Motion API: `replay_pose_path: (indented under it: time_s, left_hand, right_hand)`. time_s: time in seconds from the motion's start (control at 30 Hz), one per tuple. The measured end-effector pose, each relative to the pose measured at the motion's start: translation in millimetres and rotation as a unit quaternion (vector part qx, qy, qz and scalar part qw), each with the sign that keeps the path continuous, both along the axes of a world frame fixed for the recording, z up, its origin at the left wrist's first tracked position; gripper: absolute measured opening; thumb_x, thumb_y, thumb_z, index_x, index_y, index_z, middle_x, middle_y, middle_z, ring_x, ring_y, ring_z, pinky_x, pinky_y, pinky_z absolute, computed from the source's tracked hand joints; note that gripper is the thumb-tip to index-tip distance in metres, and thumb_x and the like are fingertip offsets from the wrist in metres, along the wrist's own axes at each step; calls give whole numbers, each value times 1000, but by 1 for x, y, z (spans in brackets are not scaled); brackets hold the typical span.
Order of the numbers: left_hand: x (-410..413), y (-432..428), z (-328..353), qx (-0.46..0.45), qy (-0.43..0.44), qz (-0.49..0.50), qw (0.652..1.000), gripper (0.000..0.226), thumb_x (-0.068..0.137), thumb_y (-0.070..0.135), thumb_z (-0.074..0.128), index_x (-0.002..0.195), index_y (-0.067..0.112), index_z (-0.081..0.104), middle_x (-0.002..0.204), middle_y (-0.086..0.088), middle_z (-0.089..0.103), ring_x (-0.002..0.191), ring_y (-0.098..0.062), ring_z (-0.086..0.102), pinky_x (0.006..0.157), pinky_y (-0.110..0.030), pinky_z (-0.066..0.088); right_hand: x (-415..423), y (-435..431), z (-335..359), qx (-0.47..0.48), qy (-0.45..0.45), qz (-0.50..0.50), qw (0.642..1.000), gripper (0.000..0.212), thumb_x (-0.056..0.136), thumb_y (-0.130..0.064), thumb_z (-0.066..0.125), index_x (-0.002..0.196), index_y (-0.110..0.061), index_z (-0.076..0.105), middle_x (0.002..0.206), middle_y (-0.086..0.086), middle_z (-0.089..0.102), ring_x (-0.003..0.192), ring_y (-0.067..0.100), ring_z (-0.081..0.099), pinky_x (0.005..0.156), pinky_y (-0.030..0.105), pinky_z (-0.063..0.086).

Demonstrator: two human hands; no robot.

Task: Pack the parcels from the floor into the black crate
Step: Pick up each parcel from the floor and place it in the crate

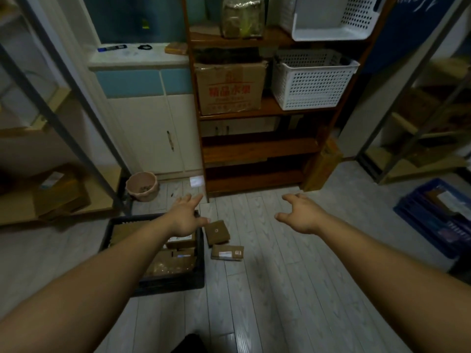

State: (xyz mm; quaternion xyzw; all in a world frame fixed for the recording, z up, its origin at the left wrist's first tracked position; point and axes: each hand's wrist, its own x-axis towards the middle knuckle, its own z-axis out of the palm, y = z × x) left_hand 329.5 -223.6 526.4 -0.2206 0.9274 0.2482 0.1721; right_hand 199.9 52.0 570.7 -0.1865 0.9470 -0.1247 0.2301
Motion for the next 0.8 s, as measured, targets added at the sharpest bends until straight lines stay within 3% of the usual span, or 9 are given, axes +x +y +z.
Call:
replay_pose_path:
  time_s: [0.3,0.4,0.5,0.63,0.8]
  left_hand:
    - [-57,-22,-54,-11,-36,-37,999,87,83,50,59,149,28,7,158,-7,4,144,-33,0,116,-52,11]
    - [-76,-23,-83,-44,-77,-76,993,86,84,47,59,149,22,9,158,-9,8,144,-33,1,117,-51,11]
    - [-86,-22,-119,-42,-126,-51,990,86,85,46,59,149,27,5,158,-9,2,144,-35,-2,116,-52,13]
    - [-102,-16,-181,-53,-156,-38,986,82,86,51,53,149,26,6,158,-11,0,144,-36,-1,116,-51,11]
    - [-135,-9,-286,-30,-121,53,991,81,86,42,58,149,21,11,157,-12,5,144,-34,2,116,-49,15]
  right_hand:
    - [-52,-21,-55,15,-67,11,998,78,86,-52,57,149,-22,21,155,7,21,139,29,28,110,41,30]
    - [-79,-22,-83,30,-99,17,994,80,86,-51,58,150,-20,20,155,9,22,139,29,28,110,37,29]
    - [-108,-31,-119,32,-140,38,989,80,86,-49,59,149,-18,21,153,11,25,136,27,31,108,32,29]
    - [-150,-52,-189,25,-182,78,980,84,85,-50,60,150,-19,17,153,10,24,137,26,30,107,30,28]
    - [-195,-77,-316,42,-213,117,969,83,86,-47,61,150,-22,15,154,9,24,136,27,31,107,34,32]
